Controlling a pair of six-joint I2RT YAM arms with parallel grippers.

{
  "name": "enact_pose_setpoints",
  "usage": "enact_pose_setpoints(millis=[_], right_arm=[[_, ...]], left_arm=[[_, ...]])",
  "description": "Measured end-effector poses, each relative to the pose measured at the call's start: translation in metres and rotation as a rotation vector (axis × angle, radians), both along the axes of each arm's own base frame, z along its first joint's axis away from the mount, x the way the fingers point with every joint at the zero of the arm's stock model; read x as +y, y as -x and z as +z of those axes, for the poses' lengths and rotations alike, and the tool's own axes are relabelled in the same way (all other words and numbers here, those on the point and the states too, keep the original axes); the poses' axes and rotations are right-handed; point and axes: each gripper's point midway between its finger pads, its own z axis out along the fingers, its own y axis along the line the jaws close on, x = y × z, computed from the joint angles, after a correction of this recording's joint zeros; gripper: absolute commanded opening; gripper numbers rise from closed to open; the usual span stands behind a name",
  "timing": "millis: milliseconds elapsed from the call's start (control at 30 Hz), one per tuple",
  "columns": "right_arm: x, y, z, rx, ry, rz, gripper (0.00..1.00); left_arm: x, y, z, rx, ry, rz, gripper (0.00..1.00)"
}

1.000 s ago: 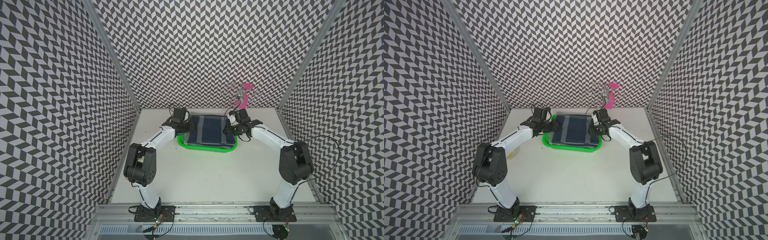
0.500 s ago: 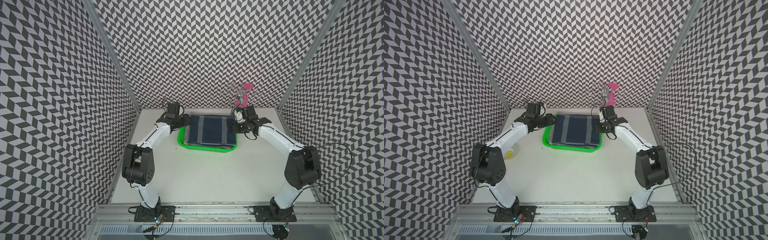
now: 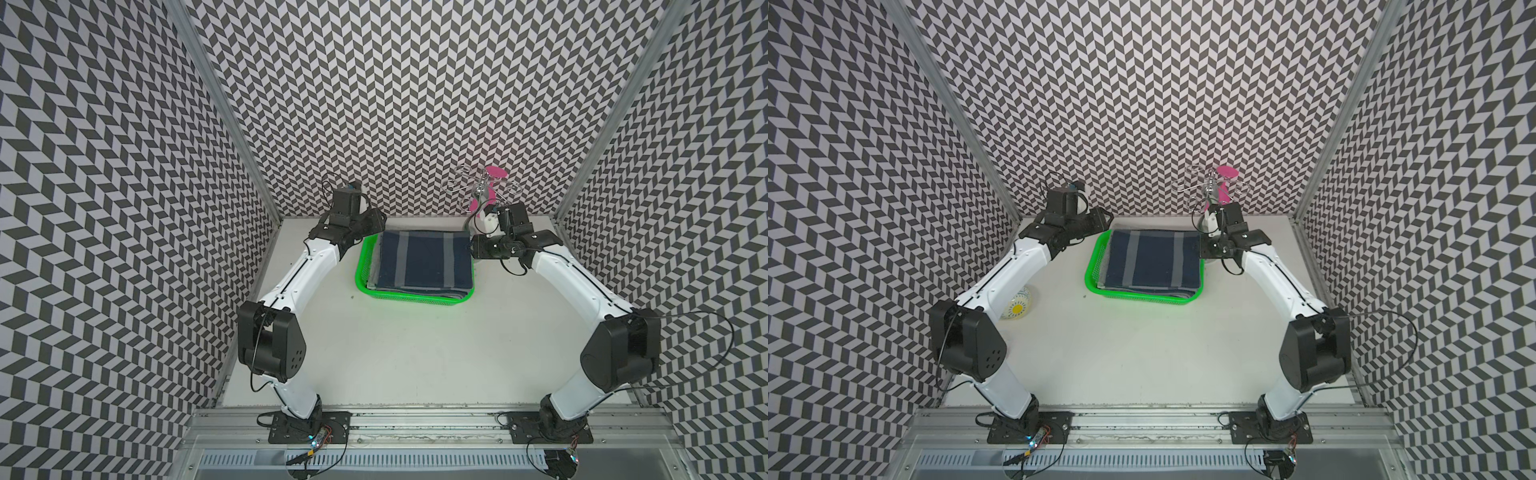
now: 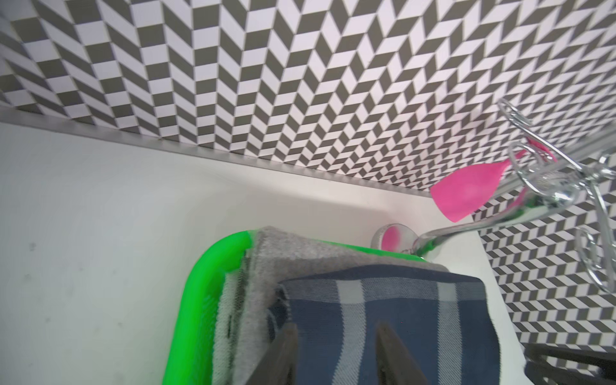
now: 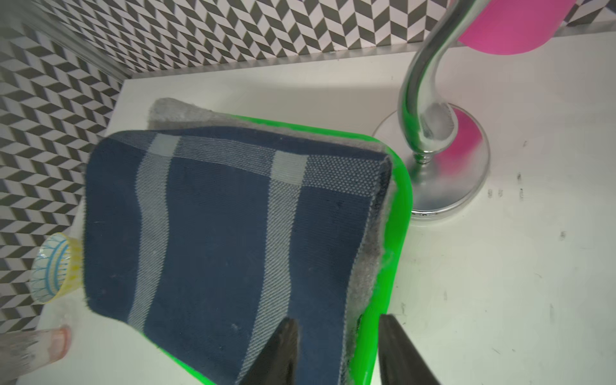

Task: Put the folded scarf in the basket
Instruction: Place the scarf in the basket.

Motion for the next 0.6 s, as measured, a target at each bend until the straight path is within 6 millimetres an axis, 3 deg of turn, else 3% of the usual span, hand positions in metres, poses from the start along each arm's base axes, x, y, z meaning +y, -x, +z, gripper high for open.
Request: enact_pose_setpoints(millis=[100, 233, 367, 467, 600], right_arm=[[0.011, 0.003, 0.007, -0.029, -0.074, 0.038, 0.30], [0.020, 0.004, -0.005, -0.023, -0.130, 0.060, 0.26], [0.024, -0.004, -0.032, 0.008, -0.137, 0.054, 0.25], [0.025, -0.007, -0.056, 0.042, -0.131, 0.048, 0.24], [0.025, -0.010, -0.077, 0.068, -0.122, 0.046, 0.24]], left_arm=[[-0.025, 0.010, -0.014, 0.018, 0.016, -0.057, 0.34], [-0.043, 0.017, -0.048, 0.076, 0.011, -0.094, 0.33], [-0.031, 0.017, -0.096, 0.169, -0.017, -0.064, 0.33], [-0.020, 0.019, -0.122, 0.214, -0.032, -0.045, 0.33], [-0.014, 0.019, -0.130, 0.219, -0.033, -0.034, 0.33]])
